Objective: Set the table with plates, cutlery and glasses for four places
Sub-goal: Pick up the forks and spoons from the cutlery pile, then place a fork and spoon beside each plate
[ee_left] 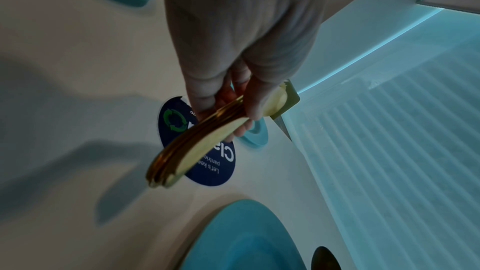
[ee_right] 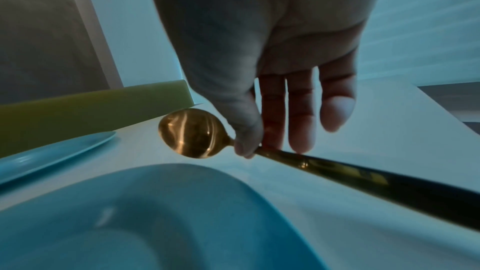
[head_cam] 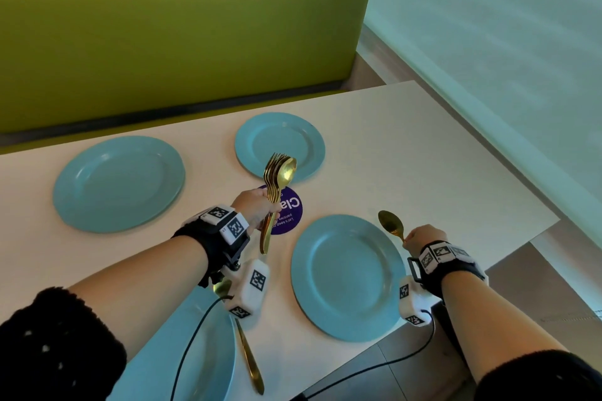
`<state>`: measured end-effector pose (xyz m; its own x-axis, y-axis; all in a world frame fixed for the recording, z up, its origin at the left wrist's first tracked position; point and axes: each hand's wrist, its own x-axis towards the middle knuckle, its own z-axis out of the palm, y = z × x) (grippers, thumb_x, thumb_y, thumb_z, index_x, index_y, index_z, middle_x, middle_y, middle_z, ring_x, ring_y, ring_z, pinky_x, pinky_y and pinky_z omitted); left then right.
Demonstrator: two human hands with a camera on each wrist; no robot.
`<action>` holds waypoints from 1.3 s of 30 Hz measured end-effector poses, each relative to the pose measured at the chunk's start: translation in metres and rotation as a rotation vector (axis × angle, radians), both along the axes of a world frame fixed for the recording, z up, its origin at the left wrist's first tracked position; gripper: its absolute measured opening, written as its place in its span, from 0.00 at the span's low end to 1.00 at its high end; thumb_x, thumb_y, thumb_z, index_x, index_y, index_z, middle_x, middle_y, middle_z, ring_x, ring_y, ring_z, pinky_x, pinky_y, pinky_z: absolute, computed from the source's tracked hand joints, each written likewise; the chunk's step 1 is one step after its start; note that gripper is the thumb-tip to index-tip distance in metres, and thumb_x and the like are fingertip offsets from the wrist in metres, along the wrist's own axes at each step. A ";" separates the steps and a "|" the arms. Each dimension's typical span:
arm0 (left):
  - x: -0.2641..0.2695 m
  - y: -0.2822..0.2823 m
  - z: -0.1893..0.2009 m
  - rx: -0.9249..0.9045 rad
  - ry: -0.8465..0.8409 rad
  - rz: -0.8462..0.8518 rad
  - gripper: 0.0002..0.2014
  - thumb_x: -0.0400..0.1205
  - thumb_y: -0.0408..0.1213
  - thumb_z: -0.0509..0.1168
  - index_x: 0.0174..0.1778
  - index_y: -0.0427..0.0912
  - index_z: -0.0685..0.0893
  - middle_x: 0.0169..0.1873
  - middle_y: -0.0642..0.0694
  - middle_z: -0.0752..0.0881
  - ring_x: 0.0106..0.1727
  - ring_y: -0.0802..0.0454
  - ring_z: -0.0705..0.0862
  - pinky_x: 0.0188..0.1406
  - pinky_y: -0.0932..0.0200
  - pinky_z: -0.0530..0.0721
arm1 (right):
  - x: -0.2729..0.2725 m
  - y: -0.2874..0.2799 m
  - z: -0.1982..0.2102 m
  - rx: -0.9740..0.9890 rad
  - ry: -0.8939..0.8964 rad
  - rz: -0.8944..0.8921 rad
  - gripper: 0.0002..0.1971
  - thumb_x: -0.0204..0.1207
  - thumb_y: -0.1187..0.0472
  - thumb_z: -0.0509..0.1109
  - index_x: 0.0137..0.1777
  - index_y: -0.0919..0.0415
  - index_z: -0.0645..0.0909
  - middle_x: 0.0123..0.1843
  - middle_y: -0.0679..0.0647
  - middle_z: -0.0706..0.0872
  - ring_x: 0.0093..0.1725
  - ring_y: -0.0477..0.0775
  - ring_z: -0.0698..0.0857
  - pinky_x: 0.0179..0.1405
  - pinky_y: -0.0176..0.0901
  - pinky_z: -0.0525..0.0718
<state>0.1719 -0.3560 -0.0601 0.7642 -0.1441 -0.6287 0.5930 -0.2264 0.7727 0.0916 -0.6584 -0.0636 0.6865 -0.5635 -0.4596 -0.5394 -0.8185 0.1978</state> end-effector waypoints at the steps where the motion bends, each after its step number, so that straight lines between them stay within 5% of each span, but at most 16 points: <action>1: 0.000 -0.001 0.000 -0.002 0.003 0.002 0.08 0.79 0.26 0.65 0.37 0.43 0.81 0.32 0.43 0.84 0.33 0.48 0.82 0.51 0.48 0.84 | 0.001 -0.001 -0.003 -0.002 0.008 0.005 0.15 0.82 0.53 0.61 0.60 0.56 0.85 0.59 0.51 0.88 0.58 0.51 0.86 0.53 0.36 0.83; 5: 0.000 -0.003 -0.002 0.004 0.002 0.009 0.08 0.79 0.25 0.65 0.37 0.42 0.80 0.31 0.43 0.83 0.32 0.49 0.81 0.39 0.54 0.84 | 0.004 -0.002 -0.012 -0.002 0.016 0.014 0.15 0.82 0.53 0.60 0.60 0.57 0.85 0.59 0.51 0.88 0.59 0.51 0.86 0.53 0.36 0.82; 13: 0.002 0.001 -0.010 0.024 0.016 0.036 0.08 0.80 0.27 0.66 0.37 0.42 0.81 0.33 0.43 0.85 0.33 0.49 0.83 0.47 0.51 0.86 | 0.011 -0.004 -0.029 0.001 -0.016 -0.043 0.11 0.78 0.59 0.61 0.45 0.60 0.85 0.47 0.56 0.88 0.39 0.56 0.80 0.33 0.35 0.75; 17: 0.004 0.001 -0.011 0.019 0.016 0.034 0.08 0.80 0.26 0.66 0.38 0.43 0.81 0.34 0.43 0.85 0.34 0.49 0.83 0.51 0.49 0.86 | 0.012 -0.005 -0.037 0.015 -0.096 -0.133 0.09 0.76 0.58 0.64 0.45 0.58 0.86 0.47 0.57 0.87 0.41 0.58 0.79 0.49 0.44 0.82; 20: 0.005 -0.001 -0.010 0.013 0.011 0.026 0.08 0.80 0.26 0.65 0.37 0.42 0.81 0.33 0.43 0.84 0.33 0.49 0.82 0.43 0.54 0.85 | 0.011 -0.003 -0.039 -0.012 -0.086 -0.148 0.09 0.76 0.57 0.65 0.47 0.56 0.87 0.41 0.54 0.82 0.41 0.57 0.79 0.55 0.45 0.82; 27: 0.005 -0.004 -0.011 0.020 0.009 0.012 0.08 0.80 0.27 0.65 0.37 0.42 0.81 0.33 0.43 0.84 0.34 0.48 0.82 0.55 0.48 0.85 | 0.011 -0.001 -0.037 -0.047 -0.062 -0.118 0.09 0.76 0.56 0.64 0.45 0.54 0.86 0.35 0.51 0.79 0.41 0.55 0.78 0.51 0.44 0.73; 34: 0.004 -0.001 -0.011 0.009 0.020 0.016 0.08 0.80 0.26 0.65 0.38 0.41 0.81 0.32 0.43 0.83 0.32 0.50 0.82 0.43 0.54 0.85 | 0.008 0.005 -0.031 -0.049 -0.082 -0.098 0.06 0.77 0.60 0.61 0.39 0.56 0.76 0.39 0.53 0.78 0.43 0.56 0.76 0.55 0.45 0.74; 39: 0.002 0.004 -0.010 0.008 0.014 0.025 0.09 0.80 0.26 0.65 0.36 0.41 0.81 0.32 0.43 0.84 0.32 0.50 0.82 0.40 0.56 0.84 | 0.006 0.008 -0.027 -0.041 -0.081 -0.068 0.09 0.78 0.62 0.60 0.42 0.60 0.81 0.40 0.54 0.81 0.41 0.57 0.78 0.51 0.45 0.79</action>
<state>0.1740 -0.3515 -0.0705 0.7589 -0.1201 -0.6400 0.6090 -0.2172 0.7629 0.0973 -0.6501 -0.0903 0.6800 -0.6270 -0.3802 -0.6090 -0.7717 0.1836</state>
